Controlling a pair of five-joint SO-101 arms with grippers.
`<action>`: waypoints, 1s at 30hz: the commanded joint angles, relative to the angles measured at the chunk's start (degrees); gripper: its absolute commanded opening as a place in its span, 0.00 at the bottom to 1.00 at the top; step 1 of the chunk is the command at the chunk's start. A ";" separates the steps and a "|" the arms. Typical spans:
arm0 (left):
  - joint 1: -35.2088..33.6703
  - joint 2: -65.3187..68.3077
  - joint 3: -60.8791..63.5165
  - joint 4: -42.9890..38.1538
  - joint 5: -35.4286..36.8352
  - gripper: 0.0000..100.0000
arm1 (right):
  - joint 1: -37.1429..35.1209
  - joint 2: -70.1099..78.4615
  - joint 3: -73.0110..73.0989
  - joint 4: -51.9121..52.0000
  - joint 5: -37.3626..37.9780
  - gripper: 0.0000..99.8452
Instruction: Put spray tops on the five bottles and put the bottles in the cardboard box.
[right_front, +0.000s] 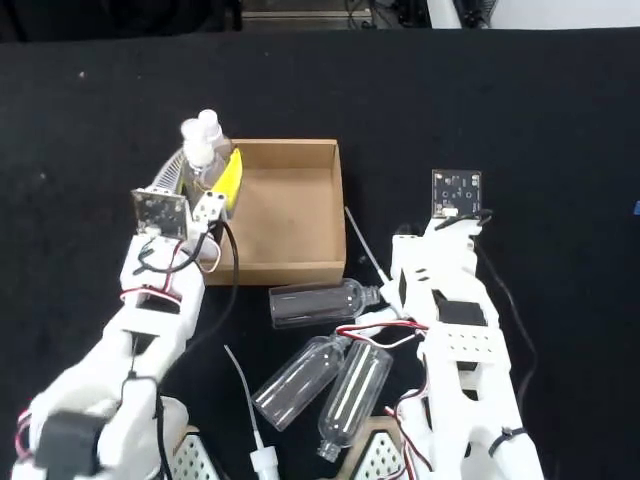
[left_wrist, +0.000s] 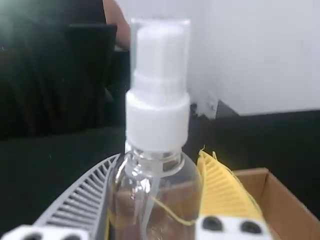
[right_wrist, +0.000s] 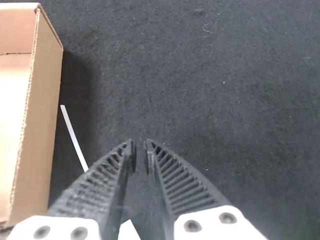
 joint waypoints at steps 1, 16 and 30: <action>0.57 5.19 -3.03 -9.85 -0.09 0.04 | 0.53 -0.84 -0.48 -1.32 0.18 0.02; 0.66 17.32 -7.43 -13.27 -0.09 0.04 | 0.53 -0.84 -0.75 -1.32 0.18 0.02; 0.57 17.41 -7.52 -13.19 -0.09 0.04 | 0.53 -0.84 -0.66 -1.32 0.18 0.02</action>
